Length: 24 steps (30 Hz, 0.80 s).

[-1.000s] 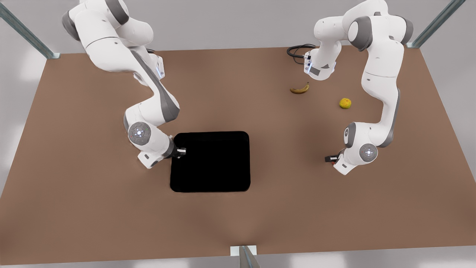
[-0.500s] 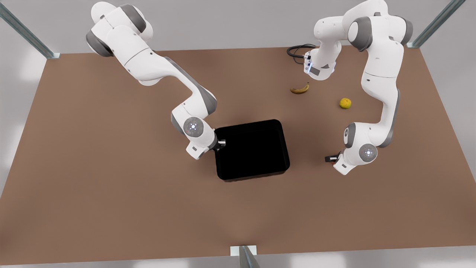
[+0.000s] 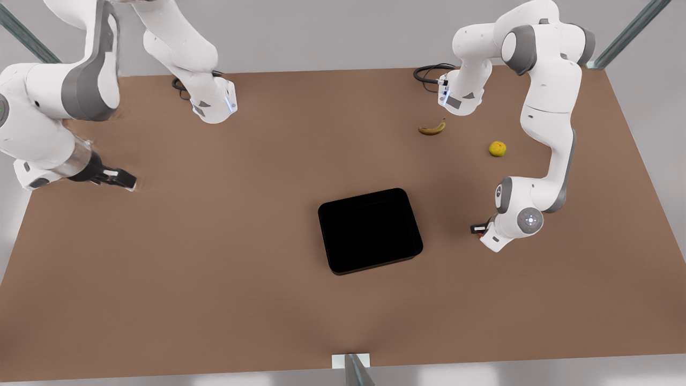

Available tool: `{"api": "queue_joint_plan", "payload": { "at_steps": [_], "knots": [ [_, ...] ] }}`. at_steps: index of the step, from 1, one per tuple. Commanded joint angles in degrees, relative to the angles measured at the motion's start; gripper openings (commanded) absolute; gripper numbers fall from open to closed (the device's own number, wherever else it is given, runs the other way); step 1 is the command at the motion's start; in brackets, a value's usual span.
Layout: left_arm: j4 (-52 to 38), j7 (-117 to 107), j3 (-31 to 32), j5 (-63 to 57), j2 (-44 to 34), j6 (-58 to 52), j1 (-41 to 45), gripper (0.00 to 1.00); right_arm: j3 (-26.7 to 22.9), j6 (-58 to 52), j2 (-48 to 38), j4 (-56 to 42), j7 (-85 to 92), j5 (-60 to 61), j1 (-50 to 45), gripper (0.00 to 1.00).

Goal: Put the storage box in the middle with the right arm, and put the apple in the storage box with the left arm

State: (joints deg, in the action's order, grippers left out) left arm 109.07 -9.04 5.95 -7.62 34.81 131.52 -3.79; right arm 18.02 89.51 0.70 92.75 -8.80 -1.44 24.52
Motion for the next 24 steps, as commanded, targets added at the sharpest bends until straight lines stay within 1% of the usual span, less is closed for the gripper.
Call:
{"api": "queue_joint_plan", "payload": {
  "at_steps": [1,2,3,7,8,14,24],
  "knots": [
    [0.00,-0.01,0.03,-0.03,0.00,-0.04,0.01,0.67,-2.19,-0.12,-0.08,-0.11,1.32,0.04,-9.75,1.00],
    [0.00,-0.01,0.03,-0.03,-0.09,-0.13,0.01,0.67,-9.99,-2.05,-0.08,-1.68,4.83,0.21,-16.67,1.00],
    [0.00,-0.10,0.03,-0.03,-0.27,-0.39,0.01,0.67,-13.89,-5.75,0.53,-6.44,9.59,0.74,-18.64,1.00],
    [0.00,-0.36,0.47,-0.03,-0.44,-0.65,-0.08,0.67,-14.77,-5.84,1.32,-6.88,10.12,0.65,-20.74,1.00],
    [0.00,-0.53,0.47,-0.03,-0.62,-0.74,-0.08,0.67,-16.53,-5.84,1.85,-7.06,10.12,0.74,-22.42,1.00],
    [-0.09,-0.98,1.26,0.06,-3.96,-3.55,0.88,0.67,-16.44,-6.10,2.99,-8.02,9.76,0.83,-22.06,1.00],
    [0.00,-13.28,2.84,0.85,-10.46,-10.59,8.71,0.67,-16.61,-6.71,3.69,-8.81,9.85,0.83,-20.39,1.00]
  ]
}}
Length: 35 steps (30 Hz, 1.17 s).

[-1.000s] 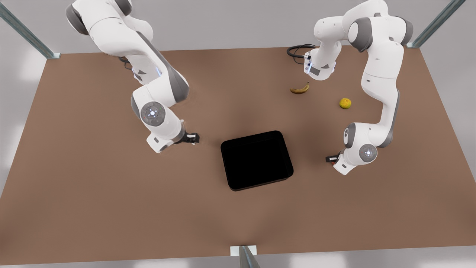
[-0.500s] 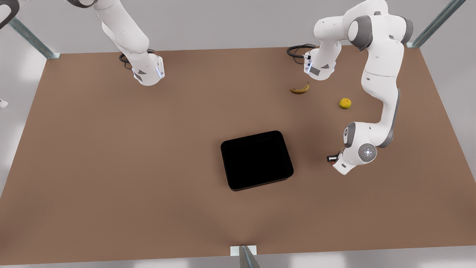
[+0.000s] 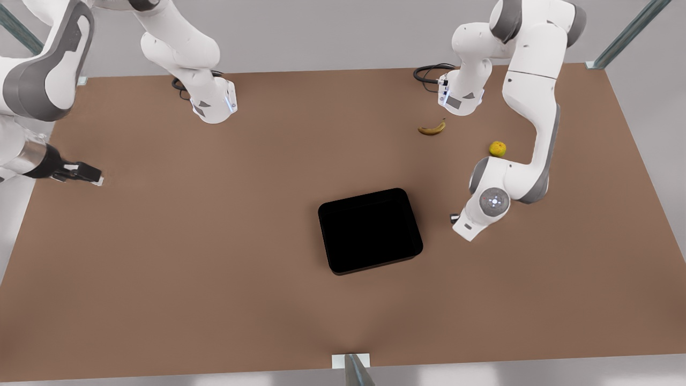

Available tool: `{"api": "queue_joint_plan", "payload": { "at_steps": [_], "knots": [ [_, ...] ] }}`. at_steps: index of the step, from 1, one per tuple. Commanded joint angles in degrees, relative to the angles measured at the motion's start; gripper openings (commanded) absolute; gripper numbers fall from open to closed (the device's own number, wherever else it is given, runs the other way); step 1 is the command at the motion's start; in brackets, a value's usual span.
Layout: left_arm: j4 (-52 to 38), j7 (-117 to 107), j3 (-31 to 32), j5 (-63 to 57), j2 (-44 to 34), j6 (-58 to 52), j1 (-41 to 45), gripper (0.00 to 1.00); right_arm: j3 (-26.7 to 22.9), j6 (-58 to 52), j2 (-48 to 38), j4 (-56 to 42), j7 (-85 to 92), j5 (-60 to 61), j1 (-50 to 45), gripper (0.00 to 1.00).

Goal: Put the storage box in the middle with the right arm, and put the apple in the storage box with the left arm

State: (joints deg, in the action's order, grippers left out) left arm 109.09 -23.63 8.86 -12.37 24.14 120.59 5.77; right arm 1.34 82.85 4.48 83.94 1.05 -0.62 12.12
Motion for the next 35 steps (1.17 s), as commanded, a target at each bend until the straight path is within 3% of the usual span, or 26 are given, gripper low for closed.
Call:
{"api": "queue_joint_plan", "payload": {
  "at_steps": [1,14,19,20,26,27,31,32,33,35],
  "knots": [
    [-0.01,-0.19,0.11,5.60,-0.06,-0.27,0.30,0.67,0.07,-0.06,0.00,0.00,0.00,0.00,-7.90,1.00],
    [-3.27,-17.41,3.10,8.24,-0.59,-0.18,11.90,0.68,-0.02,0.03,1.23,0.00,0.18,-0.09,-6.67,1.00],
    [-9.33,-20.49,3.01,9.73,4.42,0.26,18.05,0.69,-0.02,0.03,1.32,0.00,0.26,0.00,-6.49,1.00],
    [-9.59,-20.31,2.92,9.56,4.77,0.26,18.14,1.00,-0.02,0.03,1.32,0.00,0.26,0.00,-6.31,1.00],
    [-9.68,-21.10,2.83,9.56,4.51,1.49,18.75,1.00,0.07,0.03,1.85,0.00,0.26,0.00,-6.31,1.00],
    [-9.77,-20.40,2.83,9.12,3.37,0.44,18.14,1.00,0.07,0.03,1.85,0.00,0.26,0.00,-6.31,1.00],
    [-14.08,3.14,2.04,9.56,-12.89,-20.92,10.32,1.00,0.07,0.03,1.76,-0.35,0.26,0.00,-6.31,1.00],
    [-14.69,10.26,-1.20,9.73,-17.46,-22.41,9.44,1.00,0.15,0.03,1.76,-0.35,0.26,0.00,-6.31,1.00],
    [-21.62,13.17,-2.35,9.82,-18.17,-28.74,7.24,1.00,0.07,0.03,1.76,-0.35,0.26,0.00,-6.31,1.00],
    [-22.69,13.61,-2.35,10.43,-21.42,-31.73,6.54,1.00,0.07,0.03,1.76,-0.35,0.26,0.00,-6.31,1.00]
  ]
}}
